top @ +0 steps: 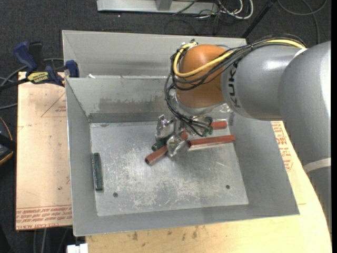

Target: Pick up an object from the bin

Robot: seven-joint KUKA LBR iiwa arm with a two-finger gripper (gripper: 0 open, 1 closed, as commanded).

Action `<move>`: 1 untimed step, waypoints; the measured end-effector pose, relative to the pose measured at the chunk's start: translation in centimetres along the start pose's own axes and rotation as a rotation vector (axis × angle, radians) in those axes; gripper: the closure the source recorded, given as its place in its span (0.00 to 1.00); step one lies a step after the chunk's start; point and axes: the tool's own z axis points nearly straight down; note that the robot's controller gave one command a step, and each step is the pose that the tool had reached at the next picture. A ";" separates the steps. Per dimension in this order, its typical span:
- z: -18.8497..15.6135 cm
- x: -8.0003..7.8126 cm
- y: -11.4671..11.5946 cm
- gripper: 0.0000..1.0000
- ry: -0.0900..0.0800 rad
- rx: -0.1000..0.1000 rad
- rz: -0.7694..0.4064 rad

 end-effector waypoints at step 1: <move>0.0 0.0 0.0 1.00 0.000 0.000 0.000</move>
Offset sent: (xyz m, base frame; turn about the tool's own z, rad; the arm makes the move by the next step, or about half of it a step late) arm -0.0263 -0.0207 0.1188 0.0013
